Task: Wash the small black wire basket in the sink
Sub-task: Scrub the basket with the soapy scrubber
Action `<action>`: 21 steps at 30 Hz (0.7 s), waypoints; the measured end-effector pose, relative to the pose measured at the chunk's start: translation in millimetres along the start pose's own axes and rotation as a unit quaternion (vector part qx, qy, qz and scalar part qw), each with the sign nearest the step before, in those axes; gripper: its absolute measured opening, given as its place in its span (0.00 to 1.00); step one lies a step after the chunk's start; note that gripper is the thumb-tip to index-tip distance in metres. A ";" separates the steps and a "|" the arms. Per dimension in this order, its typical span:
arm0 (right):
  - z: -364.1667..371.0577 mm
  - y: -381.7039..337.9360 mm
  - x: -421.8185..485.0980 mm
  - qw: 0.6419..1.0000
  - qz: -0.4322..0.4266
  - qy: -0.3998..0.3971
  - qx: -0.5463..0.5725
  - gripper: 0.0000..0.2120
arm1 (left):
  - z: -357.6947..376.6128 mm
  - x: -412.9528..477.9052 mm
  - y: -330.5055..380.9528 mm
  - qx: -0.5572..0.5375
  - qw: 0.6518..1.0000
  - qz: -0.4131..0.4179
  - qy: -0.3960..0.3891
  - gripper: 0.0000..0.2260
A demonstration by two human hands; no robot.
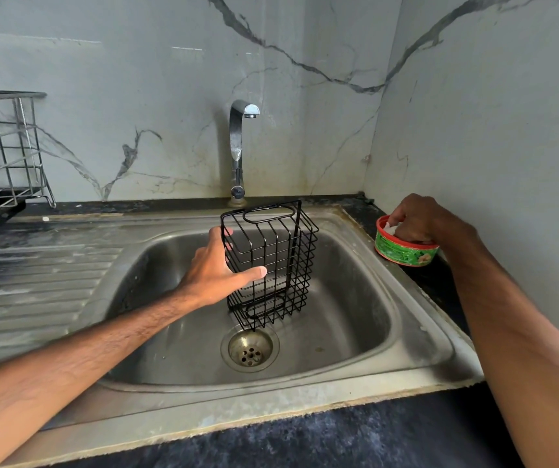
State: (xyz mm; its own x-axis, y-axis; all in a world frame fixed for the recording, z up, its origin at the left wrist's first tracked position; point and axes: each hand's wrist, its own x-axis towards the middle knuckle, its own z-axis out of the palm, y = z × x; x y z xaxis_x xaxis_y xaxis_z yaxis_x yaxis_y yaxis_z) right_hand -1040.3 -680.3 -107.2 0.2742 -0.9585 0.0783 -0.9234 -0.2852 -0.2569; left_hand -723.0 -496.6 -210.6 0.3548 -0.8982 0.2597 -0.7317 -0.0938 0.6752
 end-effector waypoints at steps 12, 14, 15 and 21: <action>-23.9 -16.4 -13.6 0.969 -0.074 0.180 0.153 0.14 | 0.6 0.2 -0.3 0.000 1.000 -0.003 -0.001 0.47; -23.4 -21.7 -16.6 0.960 -0.082 0.181 0.195 0.13 | 0.6 0.4 -1.1 -0.002 1.000 -0.003 0.000 0.47; -23.4 -24.7 -18.6 0.953 -0.077 0.179 0.231 0.12 | 0.7 0.4 -1.3 -0.003 1.000 -0.002 -0.001 0.47; -15.4 -61.4 -33.7 0.857 -0.046 0.030 0.512 0.12 | -0.4 -1.5 -0.6 -0.002 1.000 0.000 0.000 0.48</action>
State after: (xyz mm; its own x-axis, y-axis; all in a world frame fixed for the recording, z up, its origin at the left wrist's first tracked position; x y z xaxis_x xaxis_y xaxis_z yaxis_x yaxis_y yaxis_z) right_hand -997.0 -630.5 -79.3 0.2898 -0.9391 0.1848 -0.1702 -0.2406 -0.9556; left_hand -722.8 -495.0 -211.1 0.3538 -0.8985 0.2599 -0.7297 -0.0913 0.6776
